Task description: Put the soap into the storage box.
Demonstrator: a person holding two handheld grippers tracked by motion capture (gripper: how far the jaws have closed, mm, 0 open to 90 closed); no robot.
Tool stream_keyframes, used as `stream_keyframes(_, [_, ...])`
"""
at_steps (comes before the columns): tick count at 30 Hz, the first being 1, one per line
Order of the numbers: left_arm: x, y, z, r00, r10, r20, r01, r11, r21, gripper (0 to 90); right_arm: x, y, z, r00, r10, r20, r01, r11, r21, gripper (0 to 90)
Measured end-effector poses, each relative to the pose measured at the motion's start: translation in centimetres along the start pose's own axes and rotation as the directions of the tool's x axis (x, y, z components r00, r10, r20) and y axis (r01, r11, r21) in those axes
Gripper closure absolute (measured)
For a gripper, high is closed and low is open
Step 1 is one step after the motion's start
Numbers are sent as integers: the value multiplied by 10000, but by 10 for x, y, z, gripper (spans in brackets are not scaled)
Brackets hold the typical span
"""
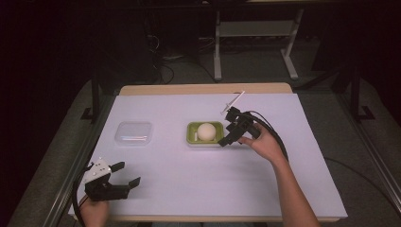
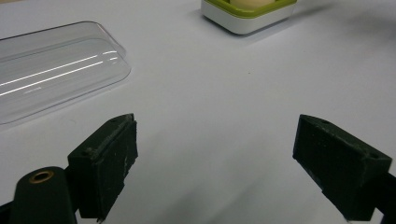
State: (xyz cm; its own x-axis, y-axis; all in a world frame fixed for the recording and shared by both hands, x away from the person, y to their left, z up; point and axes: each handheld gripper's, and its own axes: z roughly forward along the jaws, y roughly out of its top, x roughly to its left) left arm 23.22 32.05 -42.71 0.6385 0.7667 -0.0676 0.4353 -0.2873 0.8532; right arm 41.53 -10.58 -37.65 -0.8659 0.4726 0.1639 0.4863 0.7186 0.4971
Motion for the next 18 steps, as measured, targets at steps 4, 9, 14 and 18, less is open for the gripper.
stream_keyframes(4, [0,0,0,10000,2,8,-2,10000,2,130,5,-8,-3,10000,-50,22,50,10000,-63,213])
stream_keyframes(9, [0,0,0,10000,75,11,-75,10000,48,130,9,-20,-7,10000,17,24,-17,9999,-122,207])
stream_keyframes(14, [0,0,1,10000,90,6,-90,9999,60,130,13,-32,-10,10000,57,11,-57,9997,-244,206])
stream_keyframes(18, [0,0,1,10000,86,26,-87,9999,61,130,20,-41,-13,10000,-35,84,37,9994,-337,207])
